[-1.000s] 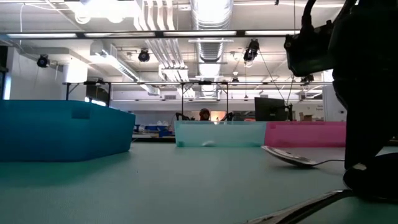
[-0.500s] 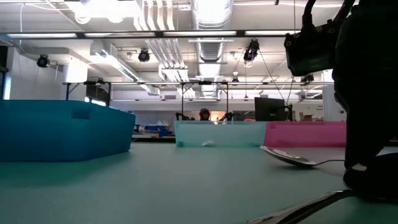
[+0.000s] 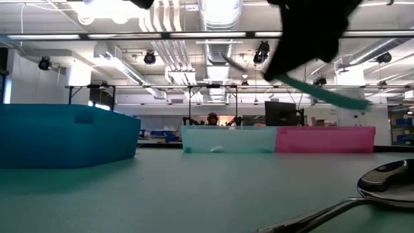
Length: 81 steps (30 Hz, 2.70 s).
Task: Sort silverware by color (type)
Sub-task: Put the bottom right black spoon into the dark blue bin
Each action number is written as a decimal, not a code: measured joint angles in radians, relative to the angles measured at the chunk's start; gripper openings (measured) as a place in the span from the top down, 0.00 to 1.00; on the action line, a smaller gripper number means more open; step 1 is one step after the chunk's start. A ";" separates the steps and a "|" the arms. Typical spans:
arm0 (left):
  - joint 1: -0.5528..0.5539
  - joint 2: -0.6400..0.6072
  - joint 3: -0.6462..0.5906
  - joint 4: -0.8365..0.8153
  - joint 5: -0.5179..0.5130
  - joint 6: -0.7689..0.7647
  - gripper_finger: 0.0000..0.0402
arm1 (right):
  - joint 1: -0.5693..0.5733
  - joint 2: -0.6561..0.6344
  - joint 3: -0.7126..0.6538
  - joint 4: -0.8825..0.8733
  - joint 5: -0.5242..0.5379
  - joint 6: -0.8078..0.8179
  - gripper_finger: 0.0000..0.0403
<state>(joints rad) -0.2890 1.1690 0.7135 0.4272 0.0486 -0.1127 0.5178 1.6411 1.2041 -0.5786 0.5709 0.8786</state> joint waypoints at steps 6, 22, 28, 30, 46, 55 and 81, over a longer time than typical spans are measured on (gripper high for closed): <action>0.003 0.030 -0.125 0.198 -0.078 -0.001 0.63 | -0.037 -0.101 0.000 0.249 0.054 -0.319 0.93; 0.001 0.107 -0.127 0.309 -0.115 0.031 0.63 | -0.089 -0.134 0.001 0.821 -0.078 -0.979 0.93; 0.001 0.181 -0.065 0.306 -0.117 0.089 0.63 | -0.121 -0.133 0.001 0.846 -0.091 -1.059 0.93; 0.002 0.204 -0.042 0.306 -0.119 0.118 0.63 | -0.133 -0.133 0.001 0.846 -0.126 -1.061 0.93; 0.006 0.253 0.021 0.305 -0.161 0.157 0.78 | -0.157 -0.133 0.001 0.852 -0.187 -1.052 0.93; 0.005 0.254 0.022 0.299 -0.185 0.125 0.90 | -0.157 -0.145 0.004 0.793 -0.179 -0.924 0.90; 0.255 0.377 0.096 0.290 -0.158 0.127 0.90 | -0.039 -0.226 0.002 0.048 -0.155 -0.225 0.60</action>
<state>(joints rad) -0.0344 1.5455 0.8098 0.7171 -0.1097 0.0139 0.4786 1.4151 1.2057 -0.5302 0.4163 0.6535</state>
